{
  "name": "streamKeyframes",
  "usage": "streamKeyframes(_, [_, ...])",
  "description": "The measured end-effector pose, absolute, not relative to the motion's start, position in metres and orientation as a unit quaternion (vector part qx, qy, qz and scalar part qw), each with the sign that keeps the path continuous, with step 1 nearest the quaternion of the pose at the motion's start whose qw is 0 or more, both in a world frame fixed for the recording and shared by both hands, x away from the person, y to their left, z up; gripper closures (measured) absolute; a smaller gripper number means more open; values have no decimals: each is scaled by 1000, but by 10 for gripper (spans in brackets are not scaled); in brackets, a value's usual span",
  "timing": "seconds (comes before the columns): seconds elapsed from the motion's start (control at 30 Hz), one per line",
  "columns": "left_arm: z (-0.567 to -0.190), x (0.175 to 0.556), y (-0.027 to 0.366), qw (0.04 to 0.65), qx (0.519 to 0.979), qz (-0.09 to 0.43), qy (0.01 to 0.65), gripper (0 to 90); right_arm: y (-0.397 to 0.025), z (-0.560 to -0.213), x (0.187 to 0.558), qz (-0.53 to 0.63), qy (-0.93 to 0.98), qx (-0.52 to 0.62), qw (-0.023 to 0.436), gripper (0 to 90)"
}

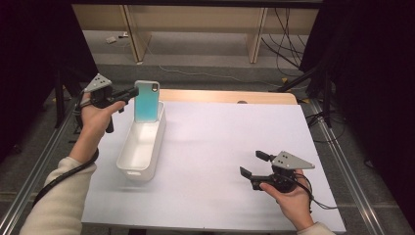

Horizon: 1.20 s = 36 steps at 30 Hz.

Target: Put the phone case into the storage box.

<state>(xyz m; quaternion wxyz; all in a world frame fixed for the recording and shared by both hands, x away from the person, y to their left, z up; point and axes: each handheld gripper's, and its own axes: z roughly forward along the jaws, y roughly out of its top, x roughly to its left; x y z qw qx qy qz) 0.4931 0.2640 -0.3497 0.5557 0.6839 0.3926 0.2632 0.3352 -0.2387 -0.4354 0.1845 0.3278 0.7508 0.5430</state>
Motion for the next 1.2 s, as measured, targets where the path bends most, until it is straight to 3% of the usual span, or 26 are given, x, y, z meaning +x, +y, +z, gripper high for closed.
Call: streamKeyframes(1.2, [-353,504,261,553,686,263,393,831,-239,-437,337,545,752,324,180,181])
